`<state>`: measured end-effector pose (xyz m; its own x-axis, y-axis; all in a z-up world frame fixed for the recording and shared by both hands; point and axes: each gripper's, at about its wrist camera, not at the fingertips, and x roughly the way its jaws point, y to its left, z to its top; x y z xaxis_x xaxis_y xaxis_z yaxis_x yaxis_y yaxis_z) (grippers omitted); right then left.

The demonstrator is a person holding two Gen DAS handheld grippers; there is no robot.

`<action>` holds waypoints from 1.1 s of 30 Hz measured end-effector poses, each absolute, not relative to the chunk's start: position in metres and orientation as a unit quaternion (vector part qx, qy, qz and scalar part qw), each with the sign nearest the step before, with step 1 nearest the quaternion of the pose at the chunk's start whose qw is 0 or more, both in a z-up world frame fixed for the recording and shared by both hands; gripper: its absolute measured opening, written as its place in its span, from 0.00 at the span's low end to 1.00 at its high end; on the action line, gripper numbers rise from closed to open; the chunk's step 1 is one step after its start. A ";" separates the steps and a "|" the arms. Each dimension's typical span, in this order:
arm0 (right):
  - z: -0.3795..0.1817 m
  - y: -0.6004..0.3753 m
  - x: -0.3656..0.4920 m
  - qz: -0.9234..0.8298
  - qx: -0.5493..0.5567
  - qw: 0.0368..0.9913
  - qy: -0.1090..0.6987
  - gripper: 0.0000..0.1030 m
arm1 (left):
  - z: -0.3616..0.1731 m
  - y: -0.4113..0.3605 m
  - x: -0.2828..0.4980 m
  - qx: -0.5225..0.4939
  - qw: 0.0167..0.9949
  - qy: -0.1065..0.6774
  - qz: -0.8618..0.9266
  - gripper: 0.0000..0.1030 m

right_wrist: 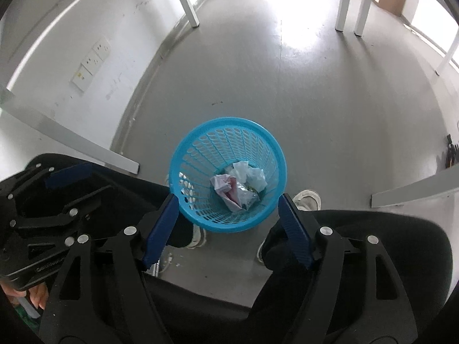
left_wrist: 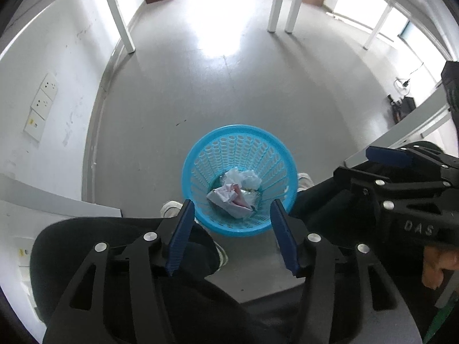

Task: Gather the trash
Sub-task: 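Raise both open tools back toward the remaining table trash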

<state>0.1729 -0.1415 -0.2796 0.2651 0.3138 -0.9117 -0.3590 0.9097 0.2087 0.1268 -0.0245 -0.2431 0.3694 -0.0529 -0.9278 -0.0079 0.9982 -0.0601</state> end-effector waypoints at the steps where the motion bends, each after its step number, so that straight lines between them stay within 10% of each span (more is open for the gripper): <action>1: -0.276 -0.144 0.169 0.212 -0.017 0.797 0.566 0.67 | -0.240 -0.024 0.123 -0.031 0.828 0.559 -0.015 0.55; 33: -0.116 -0.168 0.032 0.268 -0.046 0.889 0.368 0.90 | -0.115 0.000 0.003 -0.082 0.911 0.402 -0.033 0.94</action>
